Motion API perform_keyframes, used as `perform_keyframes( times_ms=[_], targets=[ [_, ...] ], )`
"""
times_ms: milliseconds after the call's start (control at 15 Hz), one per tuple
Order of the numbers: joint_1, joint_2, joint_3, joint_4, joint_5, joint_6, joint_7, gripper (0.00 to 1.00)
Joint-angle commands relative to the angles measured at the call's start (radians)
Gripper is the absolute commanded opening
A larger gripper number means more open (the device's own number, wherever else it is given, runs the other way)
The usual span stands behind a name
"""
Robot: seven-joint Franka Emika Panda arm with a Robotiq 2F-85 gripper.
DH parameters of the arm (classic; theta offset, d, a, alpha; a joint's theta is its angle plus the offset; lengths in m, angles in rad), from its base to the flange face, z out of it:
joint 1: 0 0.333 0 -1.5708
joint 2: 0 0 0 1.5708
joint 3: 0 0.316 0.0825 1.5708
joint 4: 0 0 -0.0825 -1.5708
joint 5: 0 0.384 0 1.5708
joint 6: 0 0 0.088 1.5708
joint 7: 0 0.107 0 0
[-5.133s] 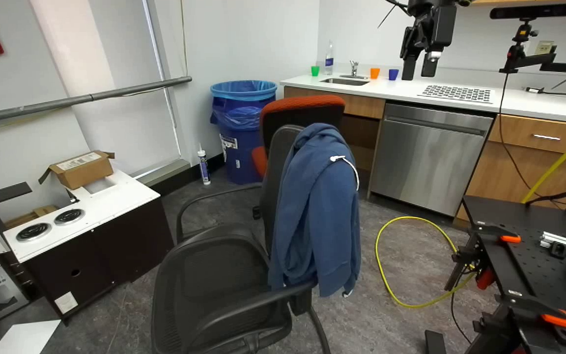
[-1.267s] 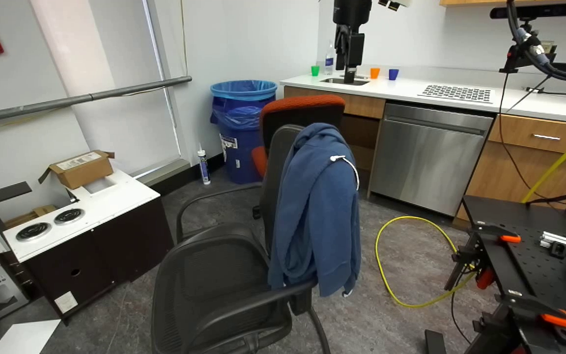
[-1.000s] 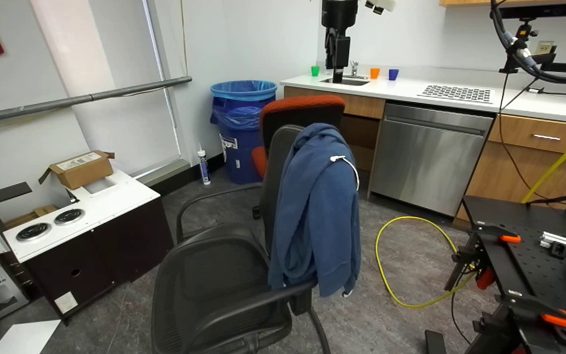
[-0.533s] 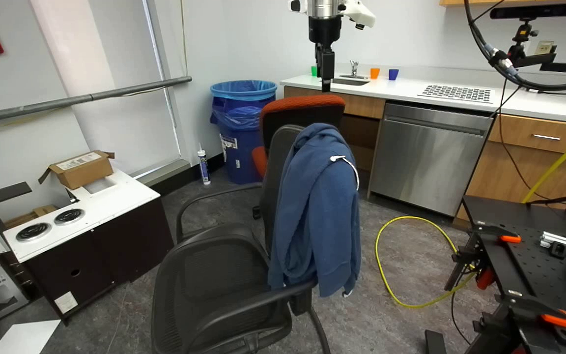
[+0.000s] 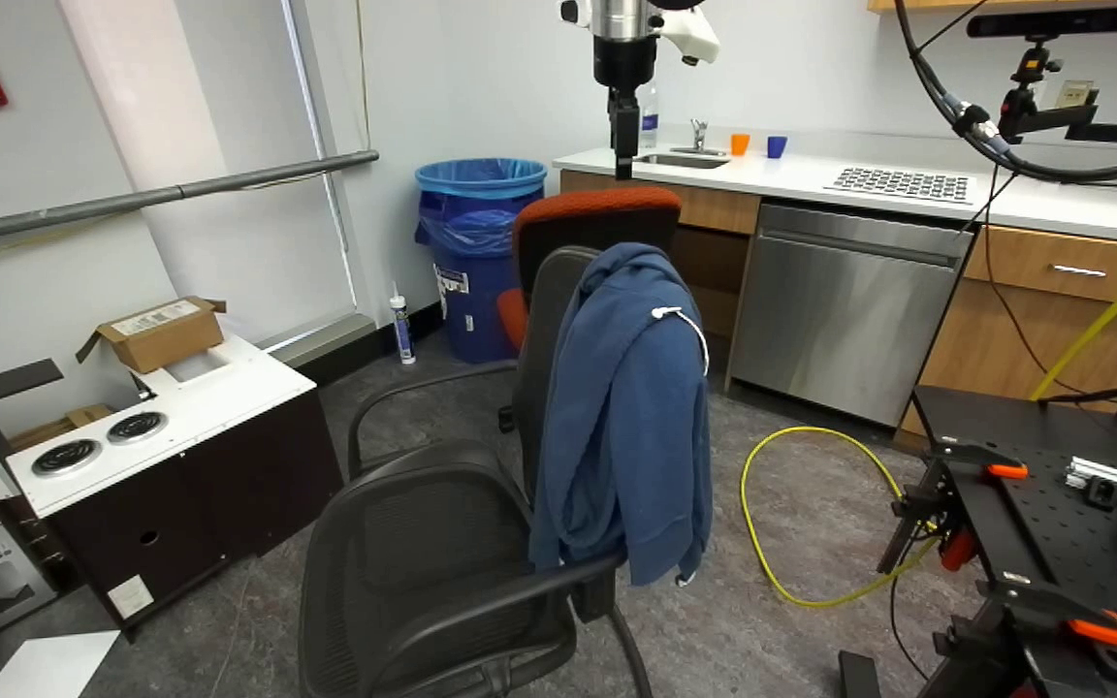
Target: Put the hoodie on the seat of the chair
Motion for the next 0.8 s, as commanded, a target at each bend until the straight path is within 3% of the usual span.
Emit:
perform_keyframes(
  times_ms=[0, 467, 733],
  targets=[
    [-0.034, 0.023, 0.033, 0.027, 0.02, 0.054, 0.065, 1.0],
    [-0.027, 0.005, 0.037, -0.001, -0.008, 0.028, 0.045, 1.0],
    [-0.031, 0.091, 0.03, 0.052, -0.016, -0.024, 0.056, 1.0]
  ],
)
